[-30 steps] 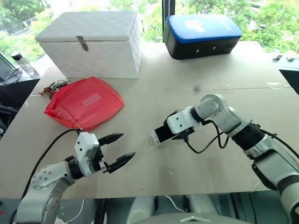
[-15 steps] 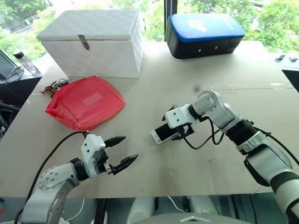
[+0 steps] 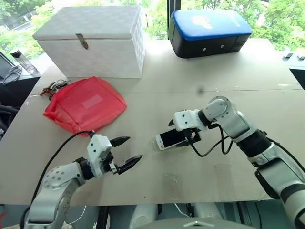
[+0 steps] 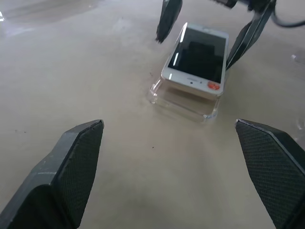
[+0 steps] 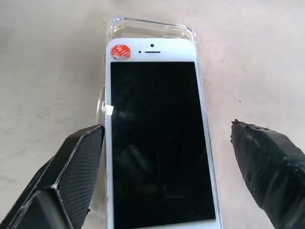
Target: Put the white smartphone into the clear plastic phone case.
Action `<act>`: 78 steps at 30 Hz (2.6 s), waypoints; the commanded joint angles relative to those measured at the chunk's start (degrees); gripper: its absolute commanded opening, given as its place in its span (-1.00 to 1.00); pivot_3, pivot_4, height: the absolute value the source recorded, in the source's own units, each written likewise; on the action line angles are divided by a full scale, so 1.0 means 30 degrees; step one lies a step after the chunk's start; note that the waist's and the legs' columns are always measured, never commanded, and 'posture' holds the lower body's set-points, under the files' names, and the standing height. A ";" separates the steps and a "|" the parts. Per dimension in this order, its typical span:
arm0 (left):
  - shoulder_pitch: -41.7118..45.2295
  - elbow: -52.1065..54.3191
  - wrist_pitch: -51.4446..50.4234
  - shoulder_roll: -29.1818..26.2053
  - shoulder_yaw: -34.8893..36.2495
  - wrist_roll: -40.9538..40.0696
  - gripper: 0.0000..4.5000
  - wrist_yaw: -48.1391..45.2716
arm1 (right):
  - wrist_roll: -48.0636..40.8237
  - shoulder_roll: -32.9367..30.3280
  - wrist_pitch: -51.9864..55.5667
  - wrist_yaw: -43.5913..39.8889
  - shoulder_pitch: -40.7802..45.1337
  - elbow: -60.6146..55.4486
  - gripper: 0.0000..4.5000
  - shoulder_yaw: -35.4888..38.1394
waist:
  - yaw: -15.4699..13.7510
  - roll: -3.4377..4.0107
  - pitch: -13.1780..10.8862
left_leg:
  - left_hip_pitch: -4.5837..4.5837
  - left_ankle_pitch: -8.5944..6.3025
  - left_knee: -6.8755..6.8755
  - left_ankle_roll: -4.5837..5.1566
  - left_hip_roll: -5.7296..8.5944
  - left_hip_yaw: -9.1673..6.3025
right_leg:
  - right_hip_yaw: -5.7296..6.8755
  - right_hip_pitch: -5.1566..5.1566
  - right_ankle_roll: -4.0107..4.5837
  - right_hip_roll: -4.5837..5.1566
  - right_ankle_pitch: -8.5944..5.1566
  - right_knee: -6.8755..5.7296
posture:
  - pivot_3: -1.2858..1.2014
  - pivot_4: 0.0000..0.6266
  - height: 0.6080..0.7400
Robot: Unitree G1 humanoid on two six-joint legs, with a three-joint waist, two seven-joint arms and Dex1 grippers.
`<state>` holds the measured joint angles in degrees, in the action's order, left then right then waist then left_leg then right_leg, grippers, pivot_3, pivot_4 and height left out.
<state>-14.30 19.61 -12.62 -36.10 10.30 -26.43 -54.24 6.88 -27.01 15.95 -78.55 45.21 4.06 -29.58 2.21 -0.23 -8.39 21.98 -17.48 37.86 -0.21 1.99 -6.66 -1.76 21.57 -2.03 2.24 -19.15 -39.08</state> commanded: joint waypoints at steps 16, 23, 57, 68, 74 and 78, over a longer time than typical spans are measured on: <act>0.0582 -0.0071 0.0777 -0.0101 -0.0551 0.0548 1.00 -0.0080 | 0.2060 0.0404 0.1197 0.4639 -0.2119 -0.0651 0.99 -0.0855 | 0.0131 -0.0015 0.0010 | -0.0064 0.0016 0.0106 -0.0028 0.0003 0.0005 | -0.0023 0.0009 0.0001 -0.0007 -0.0001 -0.0219 | 0.03 -0.52 1.00; 0.0783 -0.0008 0.0706 -0.0001 -0.0541 0.0566 1.00 0.0185 | 0.1878 -0.0012 0.1485 0.5407 -0.1527 0.1048 0.99 0.0054 | 0.0033 0.0001 -0.0002 | -0.0276 0.0030 0.0106 -0.0038 -0.0040 -0.0031 | 0.0022 -0.0157 0.0106 -0.0059 0.0062 -0.0261 | 0.03 -0.52 1.00; 0.2069 0.1193 -0.1240 -0.1002 0.1226 -0.1584 1.00 0.0486 | -0.1565 0.0101 0.0647 0.2358 0.0076 0.4079 0.99 0.1860 | 0.0053 0.0039 -0.0081 | -0.0004 0.0072 0.0110 -0.0112 -0.0042 -0.0063 | 0.0053 0.0057 0.0106 -0.0057 0.0062 -0.0230 | 0.03 -0.52 1.00; 0.3212 0.2861 -0.3763 -0.1325 0.0903 -0.2258 1.00 0.1928 | -0.1893 -0.1032 0.4589 0.3692 -0.2288 -0.2035 0.99 0.2505 | 0.0009 0.0040 -0.0084 | -0.0005 0.0072 0.0120 -0.0112 -0.0040 -0.0062 | 0.0050 0.0049 0.0106 -0.0057 0.0062 -0.0240 | 0.03 -0.52 1.00; 0.3569 0.2583 -0.4247 -0.1852 0.1056 -0.2802 1.00 0.0808 | -0.2999 -0.1844 0.6480 0.2957 -0.1894 -0.4634 0.99 0.2189 | 0.0047 0.0041 -0.0094 | 0.0003 0.0071 0.0117 -0.0111 -0.0039 -0.0063 | 0.0052 0.0051 0.0106 -0.0057 0.0062 -0.0228 | 0.03 -0.52 1.00; 0.3574 0.1773 -0.3933 -0.2013 0.1750 -0.3000 1.00 0.0189 | -0.2953 -0.0882 0.6439 0.3552 -0.1353 -0.3958 0.99 0.1572 | 0.0061 0.0041 -0.0094 | -0.0004 0.0072 0.0115 -0.0112 -0.0041 -0.0061 | 0.0051 0.0051 0.0107 -0.0060 0.0062 -0.0231 | 0.03 -0.52 1.00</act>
<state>-3.66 25.44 -25.54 -41.71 13.19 -34.02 -52.93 -1.56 -31.01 35.63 -68.86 39.65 -7.61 -24.10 2.39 -0.11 -8.67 21.96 -17.27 38.21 -0.54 1.86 -6.84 -1.62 21.72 -1.71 2.06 -18.97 -39.78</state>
